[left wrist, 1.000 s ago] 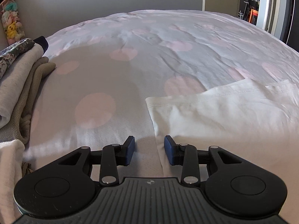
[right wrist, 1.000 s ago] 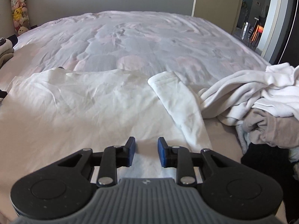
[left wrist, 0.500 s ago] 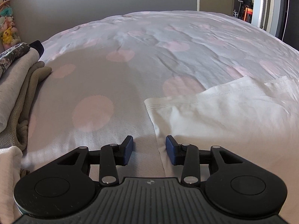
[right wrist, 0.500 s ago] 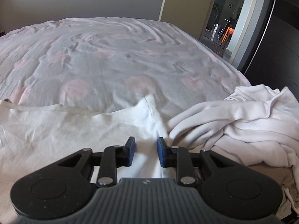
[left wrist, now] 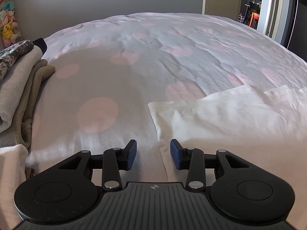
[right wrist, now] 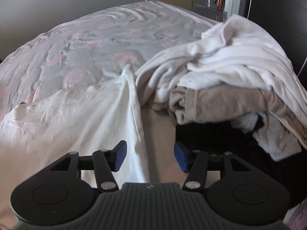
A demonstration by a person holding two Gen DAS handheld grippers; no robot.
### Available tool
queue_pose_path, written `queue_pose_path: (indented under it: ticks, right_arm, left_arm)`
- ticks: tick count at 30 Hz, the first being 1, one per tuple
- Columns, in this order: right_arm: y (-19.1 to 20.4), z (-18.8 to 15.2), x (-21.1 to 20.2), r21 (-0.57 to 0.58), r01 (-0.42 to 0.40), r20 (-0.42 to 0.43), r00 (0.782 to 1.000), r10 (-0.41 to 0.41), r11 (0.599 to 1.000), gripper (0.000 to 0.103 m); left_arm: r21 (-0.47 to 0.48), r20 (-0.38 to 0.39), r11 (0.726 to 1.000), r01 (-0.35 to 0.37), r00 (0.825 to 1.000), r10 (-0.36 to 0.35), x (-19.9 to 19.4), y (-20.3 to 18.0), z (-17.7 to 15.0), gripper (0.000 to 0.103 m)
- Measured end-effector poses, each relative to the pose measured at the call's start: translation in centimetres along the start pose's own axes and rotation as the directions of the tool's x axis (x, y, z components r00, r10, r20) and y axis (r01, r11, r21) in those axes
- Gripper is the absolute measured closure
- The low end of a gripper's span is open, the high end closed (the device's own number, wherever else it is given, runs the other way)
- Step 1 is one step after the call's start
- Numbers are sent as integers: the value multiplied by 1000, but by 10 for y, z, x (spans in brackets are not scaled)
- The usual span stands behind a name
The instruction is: Fold clothes
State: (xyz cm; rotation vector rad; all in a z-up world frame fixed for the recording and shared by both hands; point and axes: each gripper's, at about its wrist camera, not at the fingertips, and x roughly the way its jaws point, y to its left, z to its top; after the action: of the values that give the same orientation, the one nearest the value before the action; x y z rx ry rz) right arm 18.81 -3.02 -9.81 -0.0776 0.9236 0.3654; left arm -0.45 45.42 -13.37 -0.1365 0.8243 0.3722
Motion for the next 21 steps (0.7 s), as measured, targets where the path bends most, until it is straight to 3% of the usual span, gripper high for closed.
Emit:
queue_pose_path:
  ticks: [7,12,15,18,21]
  right_arm:
    - [-31,-68,-40,173,-36,-20,999,40,984,45]
    - [-53,-104,-47,351,-100,-12,994,111,931,48]
    - [-63,-115,-43,448,-174,19,983,185,877,60]
    - [-69,-119,-34,522,-226,55,971,232,823,81]
    - [-76,-119,-34,545,-247,80,967,243,801,91]
  left_arm:
    - [-33,-10,998,52,999,-52,-35,-5,-8,67]
    - [-65,-27,996,59,998,-61,-57,-15,-15,67]
    - [-107,-58,992,66,996,-73,-70,-17,-22,67]
    - [-135,-97,990,51,993,-64,-82,-20,-29,67]
    - [-142,-125,989,42,990,-60,-95,-22,-31,67]
